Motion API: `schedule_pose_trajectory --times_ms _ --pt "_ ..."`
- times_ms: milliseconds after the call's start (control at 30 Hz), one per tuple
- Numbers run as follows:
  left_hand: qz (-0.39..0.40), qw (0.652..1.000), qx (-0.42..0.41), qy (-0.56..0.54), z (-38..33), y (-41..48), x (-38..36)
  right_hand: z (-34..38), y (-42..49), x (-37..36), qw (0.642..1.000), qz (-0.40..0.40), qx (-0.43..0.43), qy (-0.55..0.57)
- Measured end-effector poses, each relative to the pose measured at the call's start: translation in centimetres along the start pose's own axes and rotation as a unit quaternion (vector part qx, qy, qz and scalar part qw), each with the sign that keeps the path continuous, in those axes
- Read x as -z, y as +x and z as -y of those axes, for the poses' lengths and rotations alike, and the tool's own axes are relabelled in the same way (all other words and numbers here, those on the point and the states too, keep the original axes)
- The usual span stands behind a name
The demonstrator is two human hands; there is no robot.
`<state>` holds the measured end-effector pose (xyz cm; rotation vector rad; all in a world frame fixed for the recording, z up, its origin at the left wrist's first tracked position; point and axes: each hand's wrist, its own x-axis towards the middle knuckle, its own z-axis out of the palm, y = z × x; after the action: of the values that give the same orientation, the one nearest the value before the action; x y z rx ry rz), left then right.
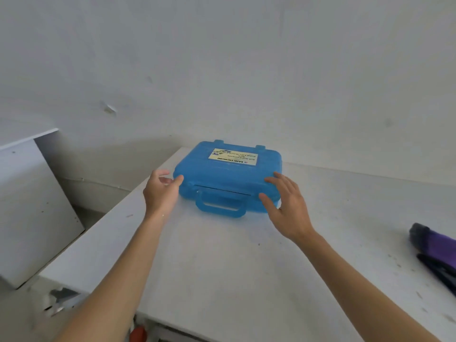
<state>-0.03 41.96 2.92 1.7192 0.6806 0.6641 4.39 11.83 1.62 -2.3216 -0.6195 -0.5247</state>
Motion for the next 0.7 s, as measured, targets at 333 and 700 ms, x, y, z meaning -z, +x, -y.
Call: schedule_pose_trajectory --times_ms 333,700 --pt "0.028 0.974 0.145 -0.173 -0.6 -0.2 -1.2 -1.7 0.3 -0.7 0.965 -0.040 0.206 -0.158" --pt "-0.009 0.981 0.136 -0.139 -1.7 0.7 -1.5 -1.6 0.9 -0.8 0.963 -0.062 0.219 -0.147"
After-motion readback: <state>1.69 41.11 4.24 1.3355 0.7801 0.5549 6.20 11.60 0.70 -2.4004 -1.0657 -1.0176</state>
